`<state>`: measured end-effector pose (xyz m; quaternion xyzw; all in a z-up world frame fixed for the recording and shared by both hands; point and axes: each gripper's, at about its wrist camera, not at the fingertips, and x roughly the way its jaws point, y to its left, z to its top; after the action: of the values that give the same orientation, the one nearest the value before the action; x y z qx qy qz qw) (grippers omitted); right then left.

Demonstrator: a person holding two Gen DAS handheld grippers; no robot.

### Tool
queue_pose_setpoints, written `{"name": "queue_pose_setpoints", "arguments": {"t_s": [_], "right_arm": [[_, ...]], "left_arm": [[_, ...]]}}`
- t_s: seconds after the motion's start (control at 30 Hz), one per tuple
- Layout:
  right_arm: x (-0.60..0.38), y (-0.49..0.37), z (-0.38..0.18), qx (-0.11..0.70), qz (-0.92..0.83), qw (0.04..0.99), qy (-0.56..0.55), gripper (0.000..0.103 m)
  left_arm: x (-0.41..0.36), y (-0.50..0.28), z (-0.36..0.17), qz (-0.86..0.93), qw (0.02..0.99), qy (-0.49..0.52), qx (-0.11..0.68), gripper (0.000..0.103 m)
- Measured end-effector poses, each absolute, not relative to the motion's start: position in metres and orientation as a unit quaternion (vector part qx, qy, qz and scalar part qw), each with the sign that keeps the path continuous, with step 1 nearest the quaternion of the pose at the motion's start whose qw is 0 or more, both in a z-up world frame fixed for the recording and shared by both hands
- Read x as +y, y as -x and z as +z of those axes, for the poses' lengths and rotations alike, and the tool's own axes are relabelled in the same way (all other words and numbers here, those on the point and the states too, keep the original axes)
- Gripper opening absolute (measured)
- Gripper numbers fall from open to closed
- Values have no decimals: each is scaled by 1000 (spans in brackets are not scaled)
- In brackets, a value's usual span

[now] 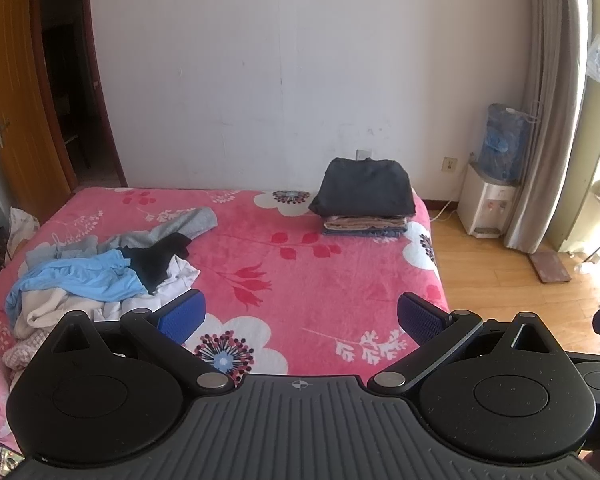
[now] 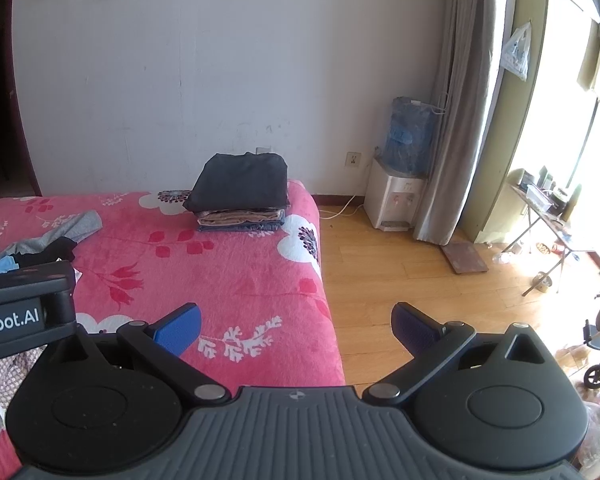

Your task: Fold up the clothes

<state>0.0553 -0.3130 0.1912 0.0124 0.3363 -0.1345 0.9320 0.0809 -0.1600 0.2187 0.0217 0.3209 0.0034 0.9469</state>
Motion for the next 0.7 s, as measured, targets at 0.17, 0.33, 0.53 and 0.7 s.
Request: {"name": "queue_pose_setpoints", "arguments": {"t_s": [0.17,0.33,0.53,0.7], "right_arm": [[-311,-56,190,337,-135,932,-14,103],[-312,-57,189,339,-135,931,-14,103],[-312,-57,189,339,-135,931,-15,103],[-312,-57,189,338,-135,931,-16,103]], "left_arm": [[-161,-80,218,3,947,-22,322,103],[-161,-81,217,3,946,-24,323,103],[-163,-81,217,4,946,-26,322,103],[-163,-81,217,4,947,-26,321,103]]}}
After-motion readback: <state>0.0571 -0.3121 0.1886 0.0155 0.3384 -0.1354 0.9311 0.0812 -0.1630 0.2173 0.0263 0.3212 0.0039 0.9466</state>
